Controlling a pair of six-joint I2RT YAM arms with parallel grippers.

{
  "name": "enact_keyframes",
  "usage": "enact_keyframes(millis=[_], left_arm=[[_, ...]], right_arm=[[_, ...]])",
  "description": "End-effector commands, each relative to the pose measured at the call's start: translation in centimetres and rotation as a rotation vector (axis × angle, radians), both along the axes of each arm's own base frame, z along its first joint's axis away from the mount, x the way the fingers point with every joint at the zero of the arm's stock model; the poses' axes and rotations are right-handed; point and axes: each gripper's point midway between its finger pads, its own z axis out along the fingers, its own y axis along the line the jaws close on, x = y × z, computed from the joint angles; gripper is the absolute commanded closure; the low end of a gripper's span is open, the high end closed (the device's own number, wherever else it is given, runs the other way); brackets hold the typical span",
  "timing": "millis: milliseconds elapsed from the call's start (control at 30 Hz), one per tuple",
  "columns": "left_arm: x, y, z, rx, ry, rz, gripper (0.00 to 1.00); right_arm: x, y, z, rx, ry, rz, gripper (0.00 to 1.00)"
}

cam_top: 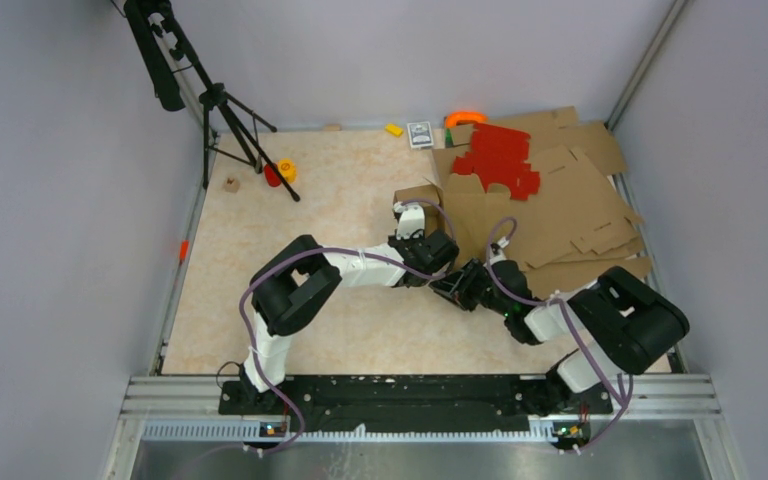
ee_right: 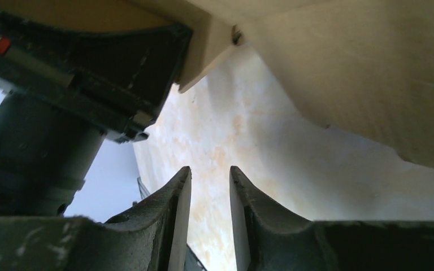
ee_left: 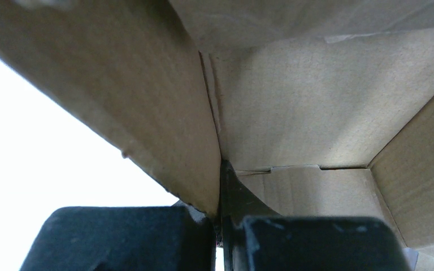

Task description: Fold the paper box

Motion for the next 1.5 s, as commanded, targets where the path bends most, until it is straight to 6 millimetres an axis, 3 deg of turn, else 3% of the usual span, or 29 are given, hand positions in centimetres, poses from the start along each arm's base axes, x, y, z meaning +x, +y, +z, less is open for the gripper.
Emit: enact_keyframes(millis=[0, 167, 633, 933, 1267, 1467], left_arm=[[-1.0, 0.9, -1.1, 0.038, 0.045, -0.014, 1.00], [-1.0, 1.0, -1.3, 0.039, 0.046, -0.011, 1.00], [-1.0, 0.9, -1.3, 0.041, 0.045, -0.013, 1.00], [-0.9, 0.7, -1.4, 0.041, 0.046, -0.015, 1.00], [-1.1, 0.3, -1.3, 0.041, 0.042, -0.029, 1.00], [-1.2, -0.3, -1.0, 0.027, 0.034, -0.042, 1.00]], right_arm=[[3.0, 0.2, 1.8, 0.044, -0.058, -0.083, 0.68], [4.3, -0.3, 1.6, 0.024, -0.040, -0.159, 0.62], [7.1, -0.2, 0.7, -0.022, 0.013, -0.251, 0.63], [7.8, -0.6, -0.6, -0.023, 0.058, -0.316, 0.70], [9.2, 0.5, -0.4, -0.010, 0.059, -0.312, 0.78], [9.6, 0.7, -0.2, -0.006, 0.056, -0.316, 0.93]])
